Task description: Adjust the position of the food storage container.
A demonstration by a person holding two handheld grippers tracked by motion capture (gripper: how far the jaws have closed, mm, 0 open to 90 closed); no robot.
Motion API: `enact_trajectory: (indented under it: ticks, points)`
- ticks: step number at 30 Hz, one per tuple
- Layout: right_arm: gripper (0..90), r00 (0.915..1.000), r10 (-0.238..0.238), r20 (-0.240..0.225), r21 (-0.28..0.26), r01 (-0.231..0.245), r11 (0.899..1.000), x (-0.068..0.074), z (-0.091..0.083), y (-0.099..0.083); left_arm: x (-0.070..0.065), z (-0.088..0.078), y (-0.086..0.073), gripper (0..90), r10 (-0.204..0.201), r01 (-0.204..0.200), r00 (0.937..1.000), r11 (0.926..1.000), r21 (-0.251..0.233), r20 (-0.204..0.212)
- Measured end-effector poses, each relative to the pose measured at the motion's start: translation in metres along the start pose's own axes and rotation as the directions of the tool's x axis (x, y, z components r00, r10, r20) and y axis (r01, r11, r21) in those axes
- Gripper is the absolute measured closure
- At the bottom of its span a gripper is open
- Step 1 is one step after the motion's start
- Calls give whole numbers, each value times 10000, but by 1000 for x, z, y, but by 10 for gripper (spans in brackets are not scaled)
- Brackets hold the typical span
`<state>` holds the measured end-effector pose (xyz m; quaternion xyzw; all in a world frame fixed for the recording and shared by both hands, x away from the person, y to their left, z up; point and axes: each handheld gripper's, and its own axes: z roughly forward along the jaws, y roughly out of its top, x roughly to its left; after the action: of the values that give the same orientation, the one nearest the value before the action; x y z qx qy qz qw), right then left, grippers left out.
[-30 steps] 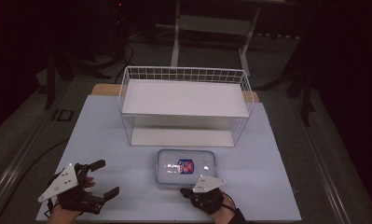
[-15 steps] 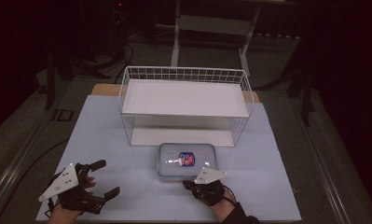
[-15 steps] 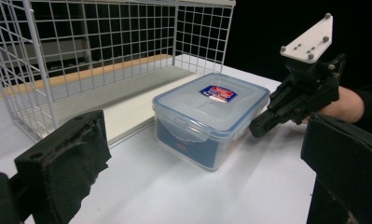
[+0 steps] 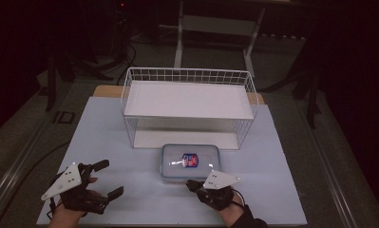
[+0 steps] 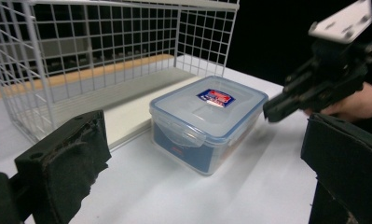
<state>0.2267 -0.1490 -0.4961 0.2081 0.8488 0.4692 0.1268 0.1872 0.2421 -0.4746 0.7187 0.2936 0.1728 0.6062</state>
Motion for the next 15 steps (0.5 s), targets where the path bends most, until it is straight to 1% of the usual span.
enact_trajectory:
  ticks: [2,3,4,5,6,7,8,9,10,12,14,15]
  points:
    - [829,10000,-23,47,-98,23,9999,0,-3,2,0,0,0,8,0,0,10000,10000,0,0]
    - [769,9994,-73,328,-531,90,9985,-2,-14,7,-3,8,7,8,-149,143,9998,9990,415,143]
    - [769,9994,-73,328,-531,90,9985,-2,-14,7,-3,8,7,8,-149,143,9998,9990,415,143]
    - [705,9987,31,514,-859,13,9963,-5,-23,10,-4,11,8,8,-146,137,9998,9981,602,142]
    - [705,9987,31,514,-859,13,9963,-5,-23,10,-5,14,10,8,-194,180,9996,9971,734,184]
    - [661,9979,122,636,-1020,-56,9948,-7,-27,11,-5,17,12,8,-209,187,9994,9966,807,262]
    - [661,9979,122,636,-1020,-56,9948,-7,-27,11,-5,17,12,8,-209,187,9994,9966,807,262]
    - [641,9967,186,789,-1155,-94,9933,-9,-32,12,-6,23,17,8,-312,271,9984,9959,862,470]
    - [547,9948,215,999,-1415,-72,9899,-12,-39,13,-7,26,19,8,-364,307,9975,9951,935,600]
    - [469,9922,322,1205,-1519,-137,9883,-15,-44,14,-8,32,24,8,-417,328,9951,9946,988,895]
    - [359,9916,446,1211,-1712,-234,9850,-19,-49,13,-8,39,28,8,-484,378,9934,9941,1015,1042]
    - [302,9914,586,1171,-1831,-364,9824,-20,-51,12,-7,43,31,8,-514,406,9930,9940,1021,1064]
